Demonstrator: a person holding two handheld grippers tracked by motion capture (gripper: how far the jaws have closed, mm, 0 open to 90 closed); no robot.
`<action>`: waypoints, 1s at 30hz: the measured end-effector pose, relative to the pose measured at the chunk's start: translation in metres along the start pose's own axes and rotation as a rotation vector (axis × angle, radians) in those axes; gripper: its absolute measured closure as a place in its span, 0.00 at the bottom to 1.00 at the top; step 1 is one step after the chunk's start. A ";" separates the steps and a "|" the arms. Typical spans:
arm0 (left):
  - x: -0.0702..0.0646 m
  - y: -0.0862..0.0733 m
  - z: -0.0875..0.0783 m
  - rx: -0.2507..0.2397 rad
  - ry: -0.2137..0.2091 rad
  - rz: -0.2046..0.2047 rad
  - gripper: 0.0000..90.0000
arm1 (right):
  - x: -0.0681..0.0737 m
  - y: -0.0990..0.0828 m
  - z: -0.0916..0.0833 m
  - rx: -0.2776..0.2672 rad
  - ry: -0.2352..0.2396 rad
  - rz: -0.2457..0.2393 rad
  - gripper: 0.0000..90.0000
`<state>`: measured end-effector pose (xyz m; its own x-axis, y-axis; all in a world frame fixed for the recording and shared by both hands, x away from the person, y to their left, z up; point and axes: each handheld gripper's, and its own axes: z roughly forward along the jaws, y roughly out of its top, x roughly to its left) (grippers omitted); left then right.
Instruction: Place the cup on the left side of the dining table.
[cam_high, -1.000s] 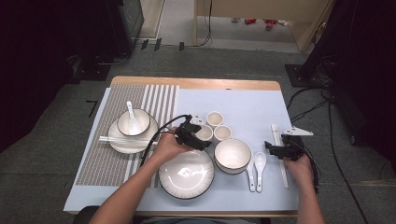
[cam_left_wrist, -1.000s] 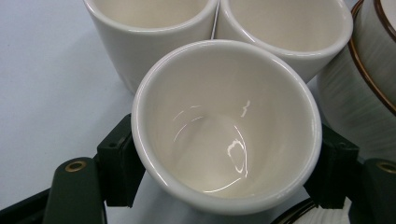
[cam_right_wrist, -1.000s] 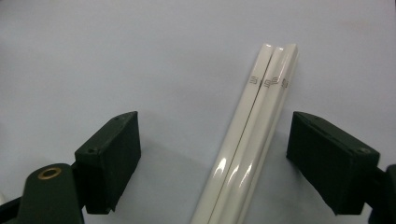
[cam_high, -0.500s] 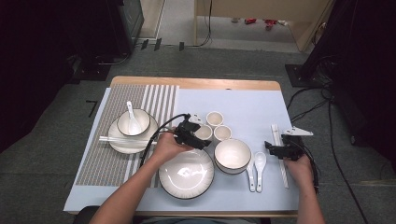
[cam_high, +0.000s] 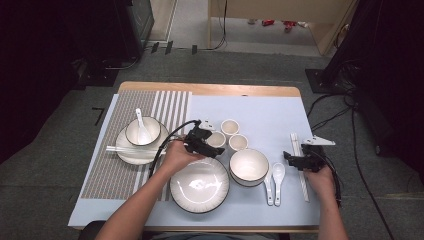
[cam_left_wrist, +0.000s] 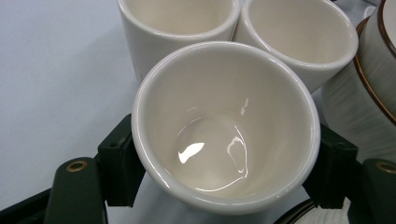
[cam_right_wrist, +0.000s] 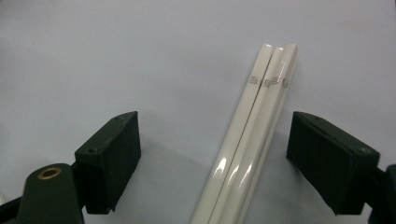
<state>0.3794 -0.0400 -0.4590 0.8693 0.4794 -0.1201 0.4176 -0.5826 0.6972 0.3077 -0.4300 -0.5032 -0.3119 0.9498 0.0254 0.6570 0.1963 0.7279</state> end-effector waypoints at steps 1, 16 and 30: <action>0.001 0.000 0.000 0.000 -0.002 -0.002 0.31 | 0.000 0.000 0.000 0.000 0.000 0.000 0.19; 0.001 0.001 -0.006 -0.011 0.000 0.001 0.31 | 0.000 0.000 0.000 0.000 0.000 0.000 0.19; 0.002 0.003 -0.013 -0.025 -0.001 -0.004 0.31 | 0.000 0.000 0.000 0.000 0.000 0.000 0.19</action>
<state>0.3787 -0.0325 -0.4482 0.8679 0.4811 -0.1239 0.4145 -0.5638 0.7144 0.3077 -0.4300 -0.5031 -0.3116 0.9499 0.0257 0.6574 0.1959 0.7277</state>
